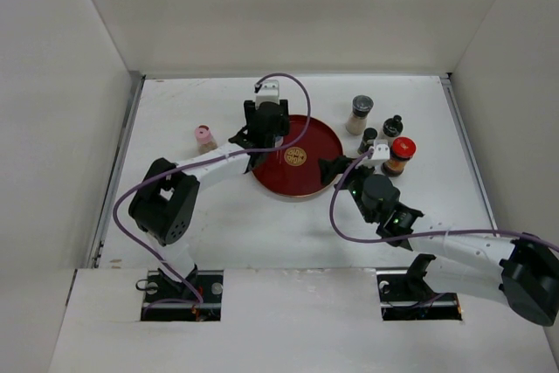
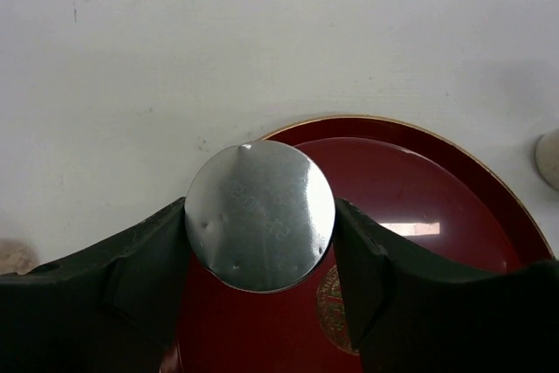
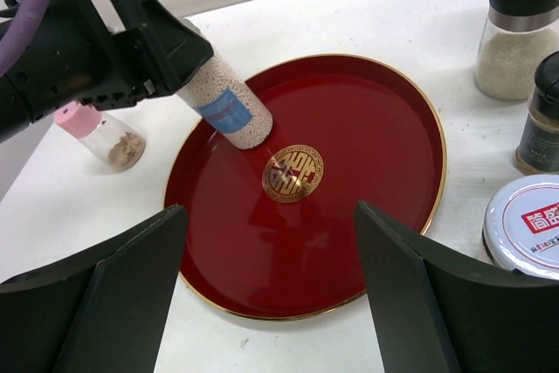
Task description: Organize the condiment bottles
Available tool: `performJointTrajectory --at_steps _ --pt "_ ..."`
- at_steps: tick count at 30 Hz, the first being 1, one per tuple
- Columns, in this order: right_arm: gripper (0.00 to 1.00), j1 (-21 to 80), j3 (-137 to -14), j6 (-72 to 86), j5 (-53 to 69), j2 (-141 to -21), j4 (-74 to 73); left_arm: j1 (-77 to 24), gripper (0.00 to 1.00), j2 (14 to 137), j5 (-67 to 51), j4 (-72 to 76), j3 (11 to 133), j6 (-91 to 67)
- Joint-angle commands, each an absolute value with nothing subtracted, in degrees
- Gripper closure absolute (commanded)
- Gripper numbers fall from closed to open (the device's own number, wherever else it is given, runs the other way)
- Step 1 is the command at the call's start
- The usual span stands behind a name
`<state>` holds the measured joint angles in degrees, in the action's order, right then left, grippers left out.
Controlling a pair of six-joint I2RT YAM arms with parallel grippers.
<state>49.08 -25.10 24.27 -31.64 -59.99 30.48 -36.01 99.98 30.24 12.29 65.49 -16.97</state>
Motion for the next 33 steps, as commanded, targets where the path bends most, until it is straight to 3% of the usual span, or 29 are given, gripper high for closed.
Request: performJointTrajectory --at_steps 1,5,9,19,24,33 --pt "0.17 48.9 -25.5 25.0 -31.3 -60.0 33.5 -35.6 0.37 98.2 31.4 20.9 66.9 -16.7" --pt "0.16 48.7 -25.3 25.4 -31.3 -60.1 33.5 -35.6 0.16 97.0 31.3 21.1 65.2 -16.7" --pt "0.16 48.6 -25.4 25.4 -31.2 -60.6 33.7 -35.5 0.07 92.4 31.4 21.1 63.8 -16.6" --pt "0.14 48.6 -25.8 25.7 -30.6 -61.1 33.5 -24.6 0.07 75.2 36.6 13.4 49.8 -24.8" --pt "0.12 48.6 -25.9 26.0 -30.1 -61.3 33.5 -18.6 0.09 77.4 34.5 7.1 48.4 -27.7" --pt "0.08 48.6 -27.1 25.6 -29.1 -62.7 32.5 -15.0 0.13 87.8 35.9 9.7 50.5 -27.9"
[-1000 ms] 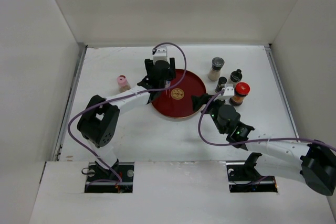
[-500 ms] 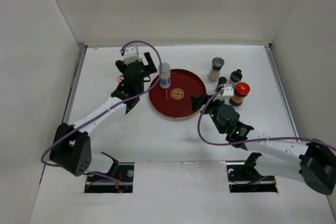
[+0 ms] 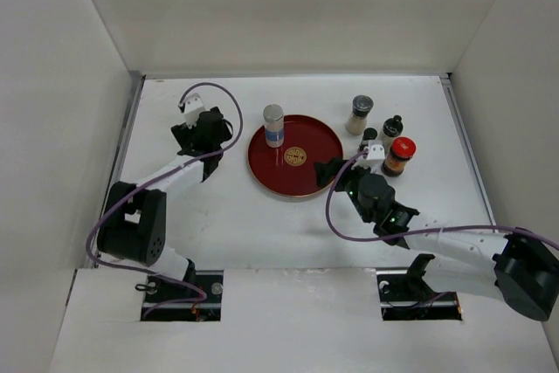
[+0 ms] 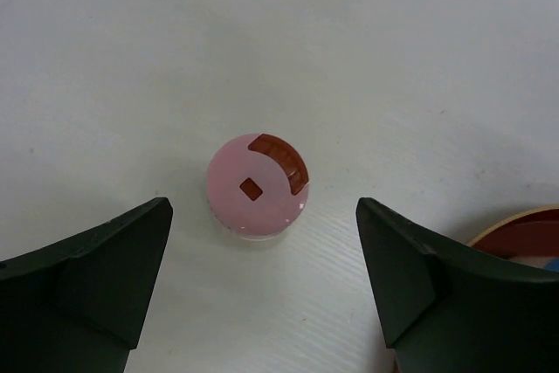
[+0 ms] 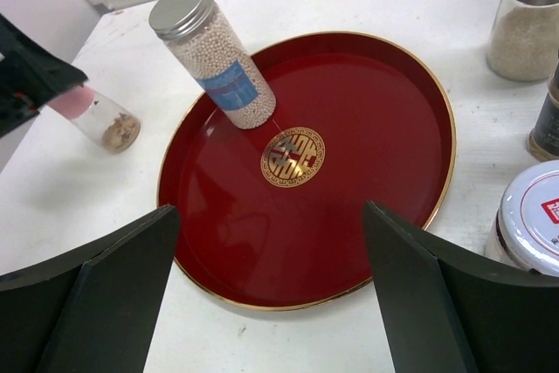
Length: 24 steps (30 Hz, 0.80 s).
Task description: Organize the condiment bottles
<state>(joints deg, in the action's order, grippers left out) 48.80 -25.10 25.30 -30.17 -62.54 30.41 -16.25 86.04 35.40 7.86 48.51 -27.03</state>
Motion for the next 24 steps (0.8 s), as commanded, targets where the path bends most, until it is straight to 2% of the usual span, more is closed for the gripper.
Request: performJointTrajectory --at_steps 1,3,7,10,14,18,24 --pt "0.08 48.6 -27.0 25.7 -29.1 -62.8 32.5 -14.5 0.15 88.9 35.7 10.0 51.1 -27.9" --pt "0.08 48.6 -27.2 25.7 -28.9 -63.0 32.4 -13.8 0.21 90.9 35.3 11.9 51.8 -27.8" --pt "0.08 48.8 -27.0 25.6 -28.8 -62.5 32.3 -13.0 0.53 92.5 33.7 12.8 53.0 -27.5" --pt "0.08 48.8 -26.8 25.7 -28.8 -61.9 32.3 -14.8 0.65 88.7 34.3 12.9 50.9 -27.2" --pt "0.08 48.8 -26.8 25.8 -28.8 -62.6 32.4 -19.9 0.67 79.8 35.0 11.7 46.7 -25.9" --pt "0.08 48.8 -27.0 25.7 -28.9 -63.3 32.8 -29.0 0.68 71.3 35.2 9.1 43.6 -26.4" --pt "0.08 48.5 -27.0 25.5 -29.7 -63.1 32.3 -38.7 0.67 73.8 35.4 9.7 45.4 -27.9"
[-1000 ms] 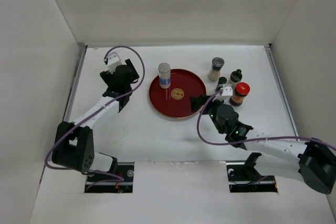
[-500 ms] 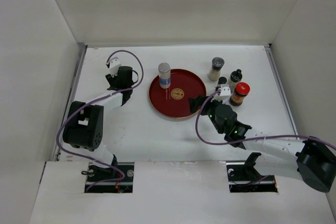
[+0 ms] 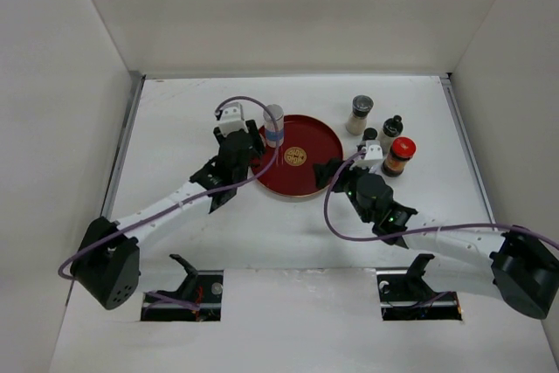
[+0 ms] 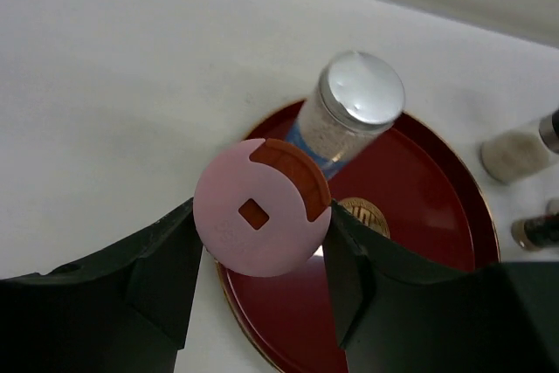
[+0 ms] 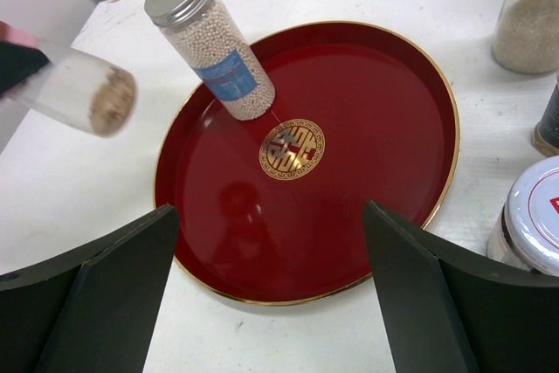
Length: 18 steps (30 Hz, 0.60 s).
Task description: Organize the condiment bottles
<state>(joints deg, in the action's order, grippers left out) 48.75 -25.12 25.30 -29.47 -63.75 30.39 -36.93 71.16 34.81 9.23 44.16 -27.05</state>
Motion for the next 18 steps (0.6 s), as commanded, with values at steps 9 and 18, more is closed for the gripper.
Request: performJointTrajectory --at_steps 9,18 --pt "0.56 45.9 -28.6 25.1 -31.4 -56.8 25.2 -42.3 0.63 86.0 33.7 14.9 47.6 -27.7" --pt "0.07 45.9 -30.6 27.0 -50.5 -51.5 4.3 -44.0 0.31 90.4 35.9 19.2 46.0 -24.6"
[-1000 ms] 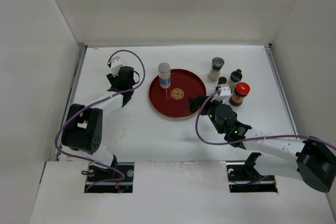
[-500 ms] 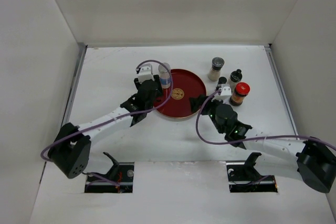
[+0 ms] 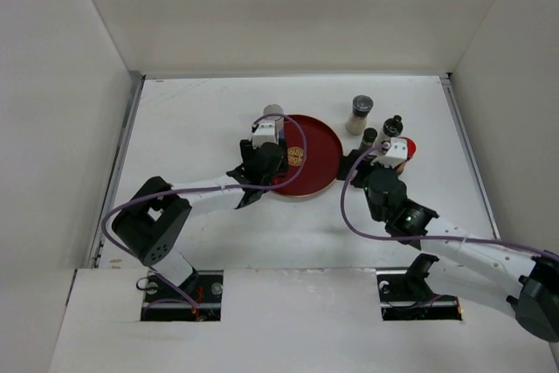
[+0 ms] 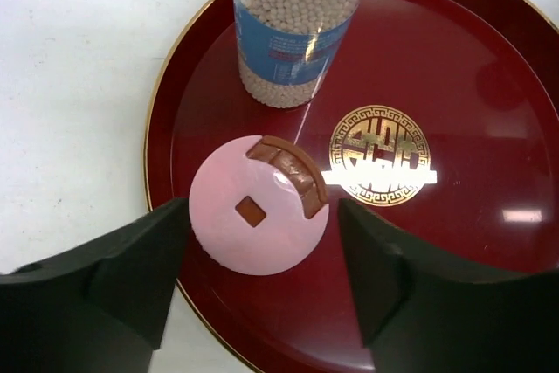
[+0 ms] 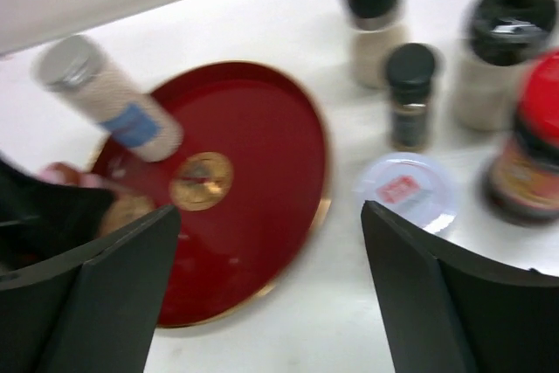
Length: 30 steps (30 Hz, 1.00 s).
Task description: Organize the condiment bottles
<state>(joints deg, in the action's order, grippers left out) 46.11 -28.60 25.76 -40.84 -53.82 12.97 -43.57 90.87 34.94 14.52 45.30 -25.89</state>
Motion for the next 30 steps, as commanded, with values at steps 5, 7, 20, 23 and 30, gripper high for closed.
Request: performJointTrajectory --at_steps 5,7,20,23,30 --pt "0.0 41.8 -31.8 32.7 -49.1 -52.6 -6.8 -43.6 0.13 86.2 34.7 21.8 43.7 -23.5" --pt "0.0 39.7 -32.8 33.0 -46.1 -54.5 -7.7 -43.3 0.09 83.6 34.0 22.8 42.4 -23.6" --pt "0.0 31.3 -38.0 31.1 -34.5 -71.7 3.7 -40.6 0.06 68.6 35.0 43.1 25.1 -25.5" --pt "0.05 30.5 -38.4 31.0 -34.3 -74.4 5.4 -39.9 0.06 69.5 34.5 43.2 24.7 -26.3" --pt "0.53 30.7 -38.1 27.7 -39.9 -70.9 7.3 -39.0 0.07 70.1 34.5 43.6 24.2 -27.1"
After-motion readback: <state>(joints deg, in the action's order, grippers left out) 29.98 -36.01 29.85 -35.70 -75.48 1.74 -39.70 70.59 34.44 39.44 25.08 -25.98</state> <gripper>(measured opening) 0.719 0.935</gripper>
